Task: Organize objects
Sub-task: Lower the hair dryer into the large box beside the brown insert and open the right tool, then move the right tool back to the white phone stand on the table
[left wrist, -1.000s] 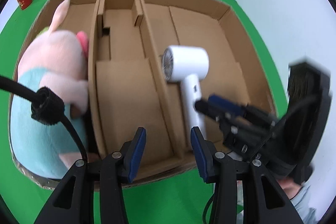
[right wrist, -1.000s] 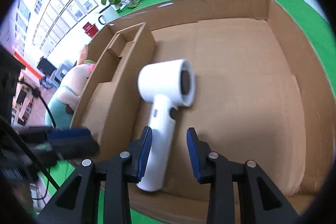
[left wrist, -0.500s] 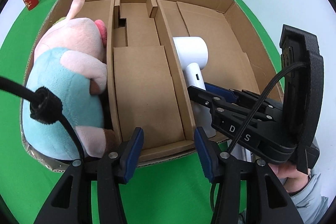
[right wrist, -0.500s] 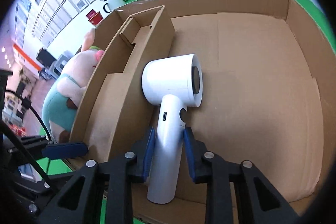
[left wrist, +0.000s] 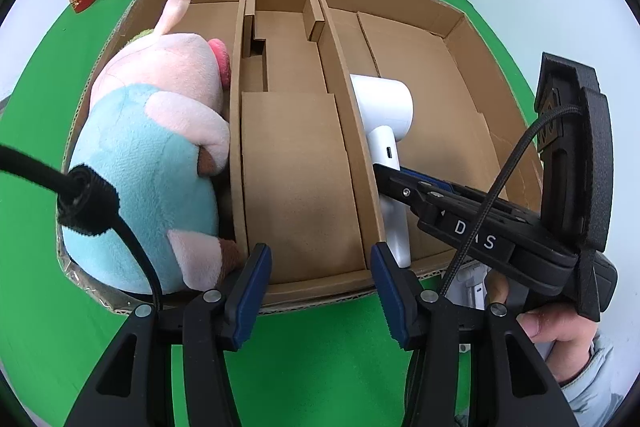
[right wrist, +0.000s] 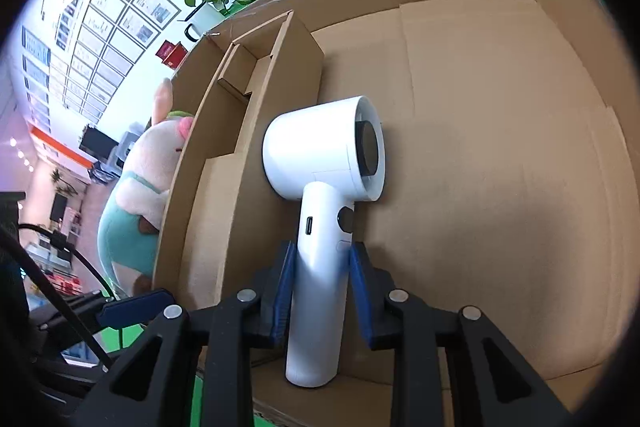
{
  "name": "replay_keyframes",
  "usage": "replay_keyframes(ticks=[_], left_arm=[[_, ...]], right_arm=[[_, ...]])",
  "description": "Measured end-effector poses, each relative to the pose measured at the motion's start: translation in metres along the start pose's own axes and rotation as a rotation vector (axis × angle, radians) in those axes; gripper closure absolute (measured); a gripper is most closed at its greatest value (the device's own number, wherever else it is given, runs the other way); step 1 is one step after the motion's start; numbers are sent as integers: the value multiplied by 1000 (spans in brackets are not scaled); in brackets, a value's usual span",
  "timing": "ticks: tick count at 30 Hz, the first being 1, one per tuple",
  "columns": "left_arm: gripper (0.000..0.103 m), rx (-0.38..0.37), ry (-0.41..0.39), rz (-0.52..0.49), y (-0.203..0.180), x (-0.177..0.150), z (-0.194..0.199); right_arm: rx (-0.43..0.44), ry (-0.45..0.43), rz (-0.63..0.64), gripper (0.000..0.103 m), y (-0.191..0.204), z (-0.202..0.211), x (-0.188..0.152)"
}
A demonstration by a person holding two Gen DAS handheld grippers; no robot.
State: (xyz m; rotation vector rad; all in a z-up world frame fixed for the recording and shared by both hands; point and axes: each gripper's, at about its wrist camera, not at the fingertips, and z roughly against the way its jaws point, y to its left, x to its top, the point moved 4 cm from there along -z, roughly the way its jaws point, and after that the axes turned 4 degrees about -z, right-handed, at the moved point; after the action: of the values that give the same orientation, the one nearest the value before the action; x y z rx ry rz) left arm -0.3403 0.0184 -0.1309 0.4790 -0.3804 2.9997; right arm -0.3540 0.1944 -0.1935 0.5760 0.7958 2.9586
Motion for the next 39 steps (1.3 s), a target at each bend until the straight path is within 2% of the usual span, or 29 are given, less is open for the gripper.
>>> replay_keyframes(ticks=[5, 7, 9, 11, 15, 17, 20, 22, 25, 27, 29, 32, 36, 37, 39], left_arm=[[53, 5, -18, -10, -3, -12, 3], [53, 2, -27, -13, -1, -16, -5], [53, 1, -37, -13, 1, -18, -5], [53, 9, -42, -10, -6, -9, -17], [53, 46, -70, -5, -11, -8, -15], [53, 83, -133, -9, -15, -8, -5], [52, 177, -292, -35, -25, -15, 30], [46, 190, -399, -47, -35, -23, 53], [31, 258, -567, -78, -54, -40, 85], [13, 301, -663, -93, -64, -53, 101], [5, 319, -738, -107, -71, -69, 116], [2, 297, -776, -99, -76, -88, 128], [2, 276, -770, -91, -82, -99, 125], [2, 276, -768, -94, -84, -101, 123], [2, 275, -776, -88, -87, -106, 121]], right_arm=[[-42, -20, 34, 74, 5, 2, -4], [-88, -40, 52, 62, 5, 5, -6], [-144, -85, 80, 29, 6, 15, -10], [-186, -156, 100, 23, 7, 31, -16], [-299, -269, 178, 23, 9, 65, -37], [-368, -334, 221, 23, 11, 82, -49], [-442, -457, 242, 23, 13, 109, -69], [-462, -516, 255, 23, 16, 122, -84], [-492, -565, 270, 23, 16, 133, -102], [-502, -580, 282, 23, 16, 136, -109], [-504, -585, 298, 23, 15, 139, -113], [-496, -583, 310, 23, 14, 145, -116], [-467, -599, 319, 25, 14, 152, -127], [-462, -609, 328, 28, 14, 153, -129], [-444, -619, 341, 62, 14, 153, -134]])
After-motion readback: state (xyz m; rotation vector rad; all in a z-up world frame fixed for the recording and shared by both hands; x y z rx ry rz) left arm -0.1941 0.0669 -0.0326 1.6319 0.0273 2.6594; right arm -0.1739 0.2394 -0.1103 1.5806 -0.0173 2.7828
